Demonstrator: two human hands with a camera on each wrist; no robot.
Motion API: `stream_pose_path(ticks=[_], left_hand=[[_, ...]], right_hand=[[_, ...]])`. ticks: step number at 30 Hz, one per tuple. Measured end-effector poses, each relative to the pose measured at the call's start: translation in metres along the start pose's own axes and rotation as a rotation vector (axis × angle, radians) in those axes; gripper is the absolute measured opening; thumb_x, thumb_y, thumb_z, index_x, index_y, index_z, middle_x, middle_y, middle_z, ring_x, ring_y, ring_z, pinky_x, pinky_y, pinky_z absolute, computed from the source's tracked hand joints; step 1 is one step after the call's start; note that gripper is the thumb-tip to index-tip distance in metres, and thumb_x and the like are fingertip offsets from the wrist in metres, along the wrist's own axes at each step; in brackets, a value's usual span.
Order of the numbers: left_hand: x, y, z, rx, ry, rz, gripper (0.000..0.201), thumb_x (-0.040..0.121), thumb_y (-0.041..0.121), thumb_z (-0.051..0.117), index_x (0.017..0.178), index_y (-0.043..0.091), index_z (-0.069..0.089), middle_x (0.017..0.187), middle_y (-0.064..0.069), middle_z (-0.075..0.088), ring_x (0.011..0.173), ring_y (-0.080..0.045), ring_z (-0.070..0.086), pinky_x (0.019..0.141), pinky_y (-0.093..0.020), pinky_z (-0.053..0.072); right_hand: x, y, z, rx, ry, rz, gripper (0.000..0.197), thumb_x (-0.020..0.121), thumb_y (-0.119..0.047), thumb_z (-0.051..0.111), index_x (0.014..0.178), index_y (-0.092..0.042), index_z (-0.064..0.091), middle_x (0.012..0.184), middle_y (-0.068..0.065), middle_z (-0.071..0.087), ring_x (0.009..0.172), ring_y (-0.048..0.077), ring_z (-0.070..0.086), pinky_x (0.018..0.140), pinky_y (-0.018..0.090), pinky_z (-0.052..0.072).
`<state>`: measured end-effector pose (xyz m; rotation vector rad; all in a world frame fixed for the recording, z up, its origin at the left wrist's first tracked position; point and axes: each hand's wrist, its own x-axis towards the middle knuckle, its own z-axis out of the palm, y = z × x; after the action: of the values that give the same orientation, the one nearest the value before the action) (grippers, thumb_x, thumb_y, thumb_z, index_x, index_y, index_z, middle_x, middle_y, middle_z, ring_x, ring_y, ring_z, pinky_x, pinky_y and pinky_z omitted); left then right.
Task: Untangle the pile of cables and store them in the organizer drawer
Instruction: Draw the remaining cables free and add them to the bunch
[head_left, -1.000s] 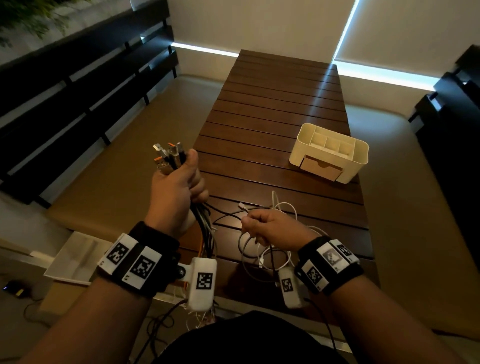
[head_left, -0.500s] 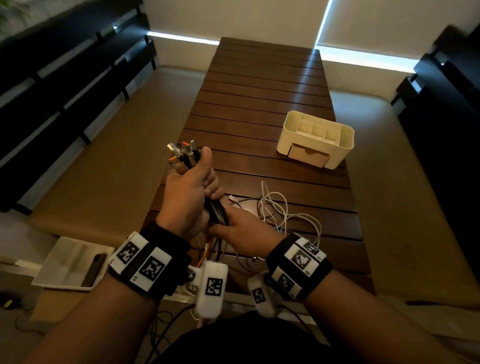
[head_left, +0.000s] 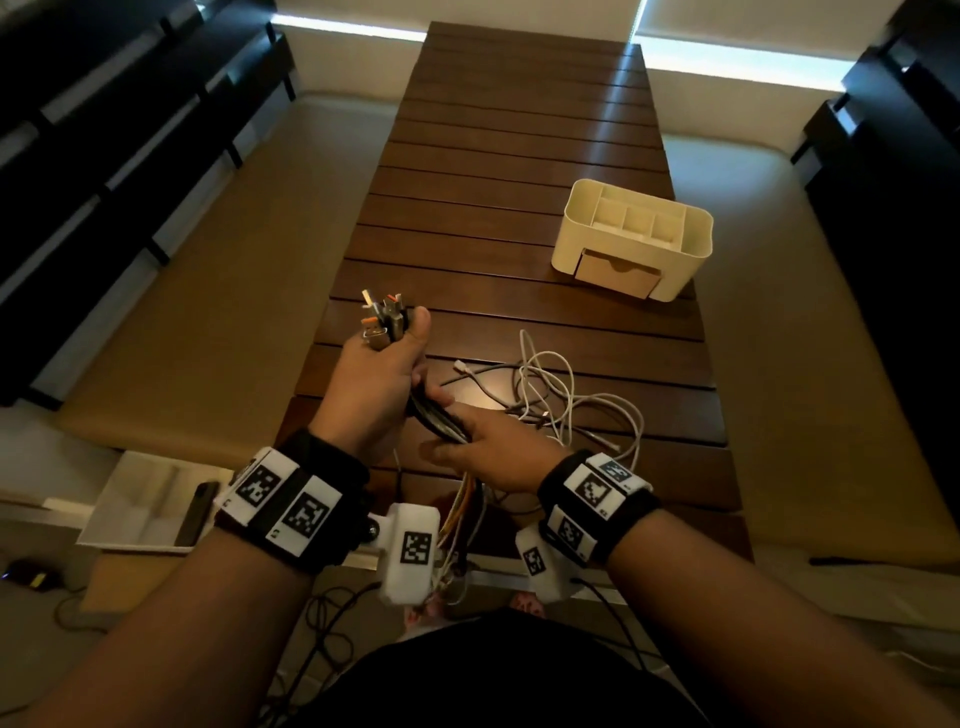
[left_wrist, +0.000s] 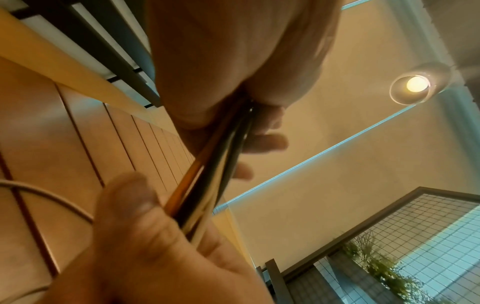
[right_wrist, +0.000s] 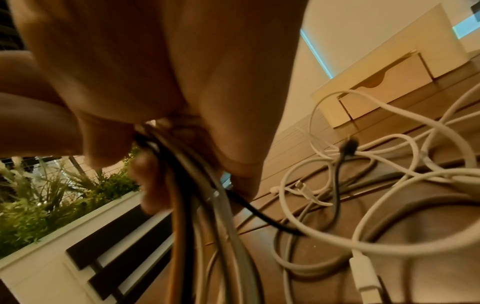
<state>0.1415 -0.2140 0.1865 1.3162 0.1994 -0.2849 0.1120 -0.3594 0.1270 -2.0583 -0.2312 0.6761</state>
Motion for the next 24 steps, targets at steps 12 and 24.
stream_pose_path(ticks=[12, 24], left_hand=[[-0.007, -0.005, -0.009, 0.048, -0.003, -0.091, 0.041, 0.100, 0.034, 0.058, 0.067, 0.020, 0.038, 0.053, 0.001, 0.027, 0.041, -0.011, 0.025, 0.043, -0.024, 0.027], [-0.018, 0.001, -0.017, 0.127, -0.075, -0.093, 0.036, 0.100, 0.030, 0.056, 0.070, 0.020, 0.038, 0.055, 0.001, 0.027, 0.043, -0.011, 0.022, 0.042, -0.023, 0.024]], right_hand=[[-0.020, 0.025, -0.006, -0.160, -0.106, 0.032, 0.047, 0.081, -0.054, 0.074, 0.118, -0.029, 0.059, 0.117, -0.006, 0.063, 0.107, 0.010, 0.060, 0.093, 0.037, 0.053], [-0.036, 0.108, -0.055, -0.221, 0.164, 0.400, 0.053, 0.080, -0.043, 0.080, 0.125, -0.026, 0.058, 0.114, -0.006, 0.058, 0.101, 0.011, 0.058, 0.078, 0.024, 0.048]])
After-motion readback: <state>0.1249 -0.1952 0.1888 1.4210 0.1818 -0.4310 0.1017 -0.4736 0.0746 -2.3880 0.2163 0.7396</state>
